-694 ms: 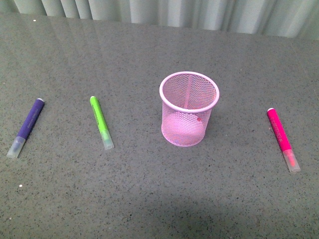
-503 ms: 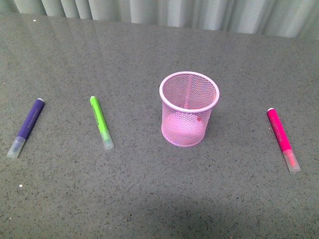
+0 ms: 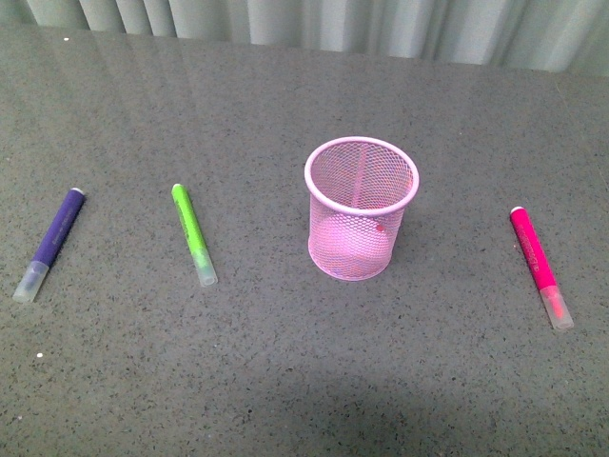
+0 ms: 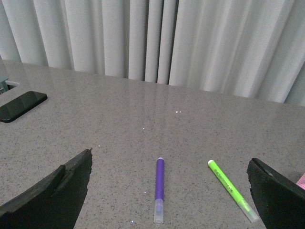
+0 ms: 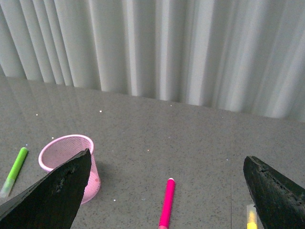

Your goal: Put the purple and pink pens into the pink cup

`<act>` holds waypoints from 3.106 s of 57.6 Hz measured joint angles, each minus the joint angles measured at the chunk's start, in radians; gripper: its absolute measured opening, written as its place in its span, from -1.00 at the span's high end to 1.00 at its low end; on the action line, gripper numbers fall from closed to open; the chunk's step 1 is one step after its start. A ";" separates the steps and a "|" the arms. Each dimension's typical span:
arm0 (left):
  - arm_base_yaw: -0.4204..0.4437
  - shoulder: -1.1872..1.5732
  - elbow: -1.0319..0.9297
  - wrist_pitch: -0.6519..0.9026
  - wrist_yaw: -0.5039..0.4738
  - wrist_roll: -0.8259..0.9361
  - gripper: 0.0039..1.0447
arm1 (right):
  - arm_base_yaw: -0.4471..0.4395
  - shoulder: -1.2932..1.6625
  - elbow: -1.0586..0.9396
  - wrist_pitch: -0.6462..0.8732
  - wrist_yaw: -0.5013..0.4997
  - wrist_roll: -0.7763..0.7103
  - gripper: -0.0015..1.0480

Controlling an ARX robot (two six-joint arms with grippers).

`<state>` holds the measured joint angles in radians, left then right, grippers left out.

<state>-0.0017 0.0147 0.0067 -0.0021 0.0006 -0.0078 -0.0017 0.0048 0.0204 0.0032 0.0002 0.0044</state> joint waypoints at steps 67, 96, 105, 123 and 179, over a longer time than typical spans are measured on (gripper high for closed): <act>0.000 0.000 0.000 0.000 0.000 0.000 -0.85 | 0.000 0.000 0.000 0.000 0.000 0.000 -0.86; 0.000 0.000 0.000 0.000 0.000 0.000 -0.85 | 0.000 0.000 0.000 0.000 0.000 0.000 -0.86; 0.000 0.000 0.000 0.000 0.000 0.000 -0.85 | 0.000 0.000 0.000 0.000 0.000 0.000 -0.86; 0.069 0.260 0.192 -0.379 0.243 -0.053 -0.85 | 0.000 0.000 0.000 0.000 -0.001 0.000 -0.86; 0.043 1.678 1.041 -0.227 0.109 -0.057 -0.85 | 0.000 0.000 0.000 0.000 0.000 0.000 -0.86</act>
<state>0.0418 1.6932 1.0477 -0.2287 0.1097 -0.0650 -0.0017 0.0048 0.0204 0.0032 0.0002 0.0040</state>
